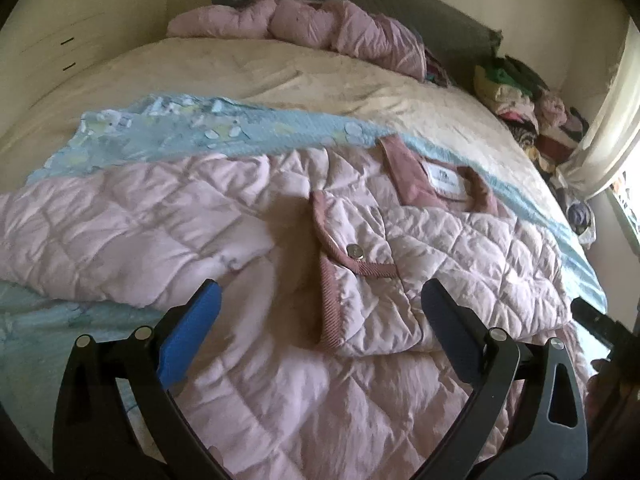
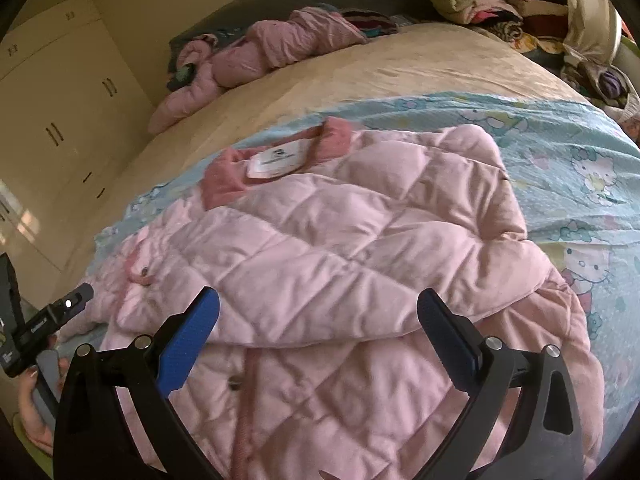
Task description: Fold large clothes
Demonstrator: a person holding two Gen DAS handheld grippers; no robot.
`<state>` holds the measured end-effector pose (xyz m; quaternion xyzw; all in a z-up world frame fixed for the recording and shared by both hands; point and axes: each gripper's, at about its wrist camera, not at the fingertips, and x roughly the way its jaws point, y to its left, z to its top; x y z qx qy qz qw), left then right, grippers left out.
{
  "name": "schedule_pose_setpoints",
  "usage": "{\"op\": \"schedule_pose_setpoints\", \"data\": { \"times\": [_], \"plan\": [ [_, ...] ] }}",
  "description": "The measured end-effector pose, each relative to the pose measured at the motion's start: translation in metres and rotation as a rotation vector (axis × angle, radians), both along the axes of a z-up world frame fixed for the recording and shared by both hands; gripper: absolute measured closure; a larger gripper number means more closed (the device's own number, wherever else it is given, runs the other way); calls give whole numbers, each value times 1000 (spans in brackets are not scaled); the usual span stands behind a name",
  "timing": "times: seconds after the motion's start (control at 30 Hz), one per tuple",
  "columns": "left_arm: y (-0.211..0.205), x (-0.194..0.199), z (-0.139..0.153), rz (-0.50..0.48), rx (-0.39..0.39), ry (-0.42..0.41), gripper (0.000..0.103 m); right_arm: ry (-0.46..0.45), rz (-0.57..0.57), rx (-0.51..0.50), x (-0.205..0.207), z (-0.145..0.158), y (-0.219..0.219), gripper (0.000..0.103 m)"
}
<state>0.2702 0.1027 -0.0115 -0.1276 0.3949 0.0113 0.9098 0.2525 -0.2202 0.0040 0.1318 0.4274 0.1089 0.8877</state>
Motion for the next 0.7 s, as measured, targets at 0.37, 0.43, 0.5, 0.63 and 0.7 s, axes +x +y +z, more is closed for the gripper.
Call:
{"op": "schedule_pose_setpoints", "data": {
  "times": [0.37, 0.43, 0.5, 0.63, 0.7],
  "plan": [
    [31, -27, 13, 63, -2, -39, 10, -35, 74, -5, -19, 24, 45, 4],
    [37, -32, 14, 74, -5, -43, 9, -43, 88, -5, -22, 29, 53, 4],
    [44, -38, 14, 86, -8, -48, 10, -51, 105, -5, -24, 34, 64, 4],
    [58, -48, 15, 111, -3, -55, 10, -70, 138, -9, -29, 43, 85, 4],
    [66, -51, 15, 126, -13, -54, 10, -80, 150, -10, -30, 46, 95, 4]
  ]
}}
